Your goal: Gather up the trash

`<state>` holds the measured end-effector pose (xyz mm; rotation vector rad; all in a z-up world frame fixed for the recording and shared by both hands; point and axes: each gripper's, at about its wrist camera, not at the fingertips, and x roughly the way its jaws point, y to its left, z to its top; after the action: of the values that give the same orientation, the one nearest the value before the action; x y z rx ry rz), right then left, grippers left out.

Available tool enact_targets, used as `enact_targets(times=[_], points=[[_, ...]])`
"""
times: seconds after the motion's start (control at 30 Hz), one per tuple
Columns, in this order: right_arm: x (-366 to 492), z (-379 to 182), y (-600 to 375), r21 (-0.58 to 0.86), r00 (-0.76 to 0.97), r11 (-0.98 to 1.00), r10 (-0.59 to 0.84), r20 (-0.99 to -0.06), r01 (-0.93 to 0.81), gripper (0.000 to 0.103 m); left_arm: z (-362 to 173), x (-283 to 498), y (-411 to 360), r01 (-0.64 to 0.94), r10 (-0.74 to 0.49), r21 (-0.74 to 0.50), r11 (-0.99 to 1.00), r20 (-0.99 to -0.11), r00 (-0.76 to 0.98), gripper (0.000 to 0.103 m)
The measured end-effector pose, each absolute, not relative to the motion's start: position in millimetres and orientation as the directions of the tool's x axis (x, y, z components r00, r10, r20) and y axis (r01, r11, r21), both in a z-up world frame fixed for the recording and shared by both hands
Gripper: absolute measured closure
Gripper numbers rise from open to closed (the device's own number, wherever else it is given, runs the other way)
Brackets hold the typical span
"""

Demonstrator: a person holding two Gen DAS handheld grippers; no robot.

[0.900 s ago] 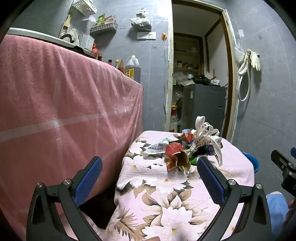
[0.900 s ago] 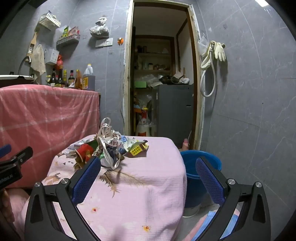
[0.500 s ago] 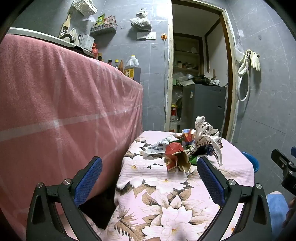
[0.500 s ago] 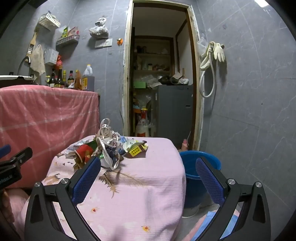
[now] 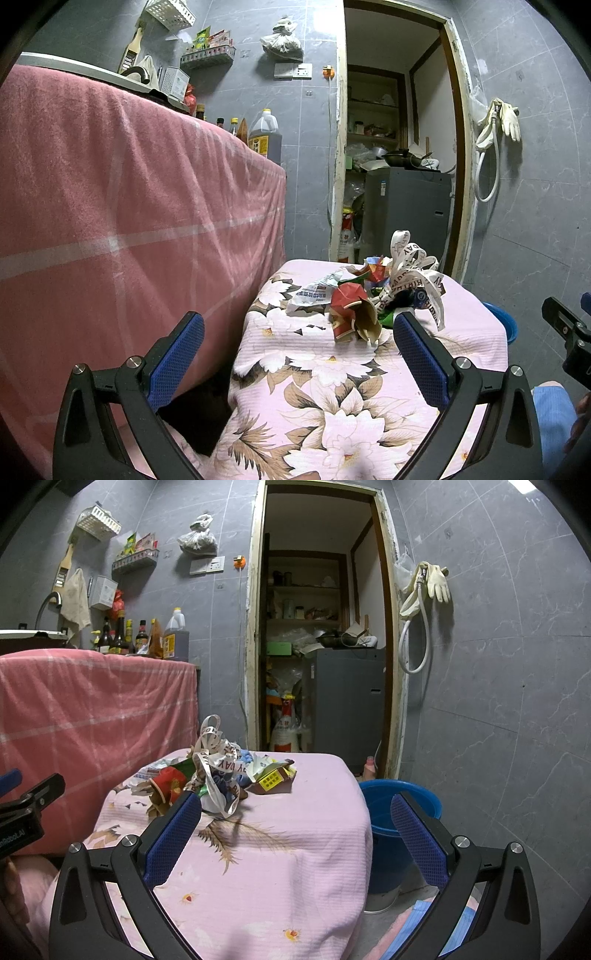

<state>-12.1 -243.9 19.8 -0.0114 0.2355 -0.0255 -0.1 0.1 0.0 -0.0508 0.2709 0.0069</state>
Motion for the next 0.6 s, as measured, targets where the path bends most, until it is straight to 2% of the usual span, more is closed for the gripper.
enact_targets(times=[0.6], points=[[-10.6, 17.3, -242.0, -0.014, 0.971, 1.0, -0.026, -0.236, 0.024, 0.0, 0.0, -0.1, 0.2, -0.013, -0.001, -0.051, 0.999, -0.269, 0.963, 0.003]])
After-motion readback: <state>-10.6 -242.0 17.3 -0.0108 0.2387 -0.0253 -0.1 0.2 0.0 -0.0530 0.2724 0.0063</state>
